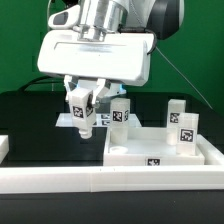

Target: Assemble square table

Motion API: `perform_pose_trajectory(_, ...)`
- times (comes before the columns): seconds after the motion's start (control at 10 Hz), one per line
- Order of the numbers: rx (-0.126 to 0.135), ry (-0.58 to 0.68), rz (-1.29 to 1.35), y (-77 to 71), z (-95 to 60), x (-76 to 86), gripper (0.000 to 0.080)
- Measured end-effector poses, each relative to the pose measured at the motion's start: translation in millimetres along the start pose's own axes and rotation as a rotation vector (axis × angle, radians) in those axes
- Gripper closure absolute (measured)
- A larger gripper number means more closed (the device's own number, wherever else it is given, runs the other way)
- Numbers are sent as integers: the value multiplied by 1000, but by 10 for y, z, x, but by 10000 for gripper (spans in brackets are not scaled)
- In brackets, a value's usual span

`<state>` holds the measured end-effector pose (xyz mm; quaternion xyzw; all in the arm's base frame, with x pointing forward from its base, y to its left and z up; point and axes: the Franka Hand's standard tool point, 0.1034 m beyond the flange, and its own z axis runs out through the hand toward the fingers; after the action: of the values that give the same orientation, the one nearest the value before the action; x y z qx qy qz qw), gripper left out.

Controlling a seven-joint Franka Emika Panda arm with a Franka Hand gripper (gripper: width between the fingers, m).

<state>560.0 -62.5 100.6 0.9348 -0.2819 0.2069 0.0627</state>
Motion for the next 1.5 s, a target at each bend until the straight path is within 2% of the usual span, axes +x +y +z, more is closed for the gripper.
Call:
perform_pose_trajectory(0.2, 15, 30, -165, -164, -37, -24, 509)
perform_pose_trajectory(0.3, 21, 57, -247, -196, -59, 12, 509)
perform_pose_trajectory(0.7, 19, 51, -227, -182, -46, -3, 509)
perform_pose_trajectory(1.1, 32, 68, -436, -321, -104, -40, 509)
perform_pose_trajectory(1.5, 30, 66, -447, -319, -97, -46, 509)
